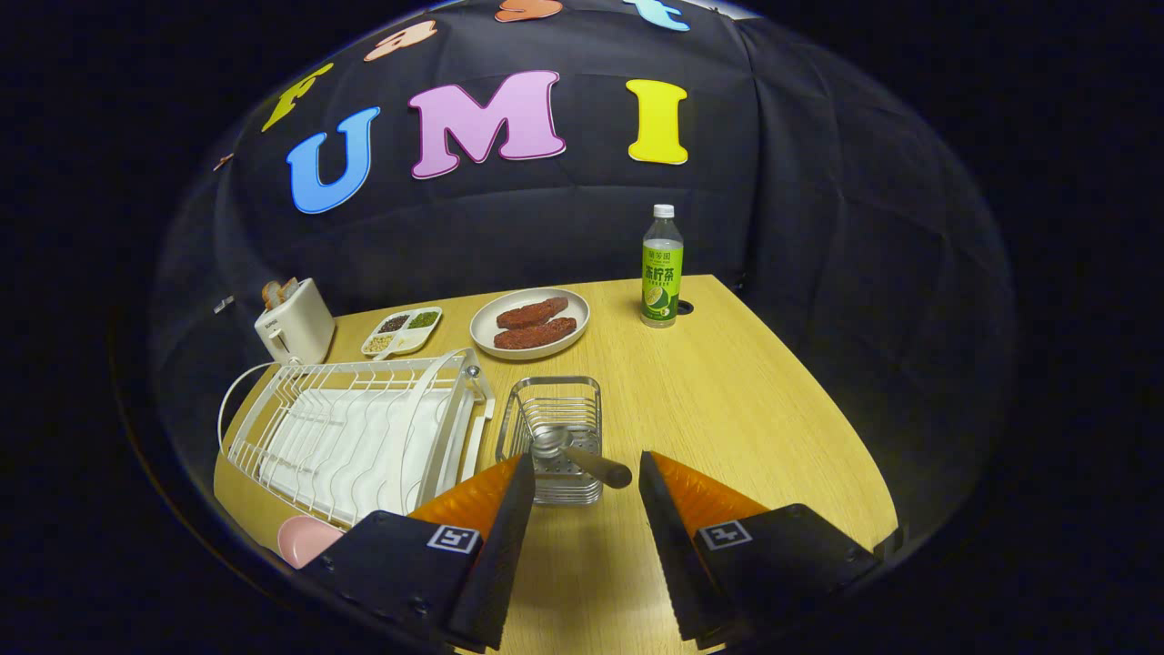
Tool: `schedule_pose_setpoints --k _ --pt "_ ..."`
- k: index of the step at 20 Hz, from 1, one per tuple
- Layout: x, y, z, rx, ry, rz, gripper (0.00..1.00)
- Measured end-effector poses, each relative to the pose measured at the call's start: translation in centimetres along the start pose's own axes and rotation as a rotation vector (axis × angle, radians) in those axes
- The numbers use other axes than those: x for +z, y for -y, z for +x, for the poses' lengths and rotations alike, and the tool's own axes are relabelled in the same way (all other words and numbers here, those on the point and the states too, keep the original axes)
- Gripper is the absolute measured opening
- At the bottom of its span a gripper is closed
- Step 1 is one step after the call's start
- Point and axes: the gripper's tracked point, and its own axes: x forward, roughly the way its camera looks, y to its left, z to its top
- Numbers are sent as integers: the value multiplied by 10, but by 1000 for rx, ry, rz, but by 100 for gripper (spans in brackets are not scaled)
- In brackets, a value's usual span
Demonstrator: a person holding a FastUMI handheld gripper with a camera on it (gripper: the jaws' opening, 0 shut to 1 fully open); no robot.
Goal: Take the plate from the dish rack, then take the spoon from the basket and place it into the plate.
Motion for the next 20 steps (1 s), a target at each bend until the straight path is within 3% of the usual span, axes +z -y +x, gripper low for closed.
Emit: schedule_pose_setpoints --k 2,6,7,14,20 --pt "4 -3 6 15 4 4 66" --pt "-5 -6 20 24 -17 -45 39" --pt "0 -5 21 19 3 -58 28" --pt "3 -9 8 73 0 -80 10" --pt "37 -8 -17 67 47 -79 10"
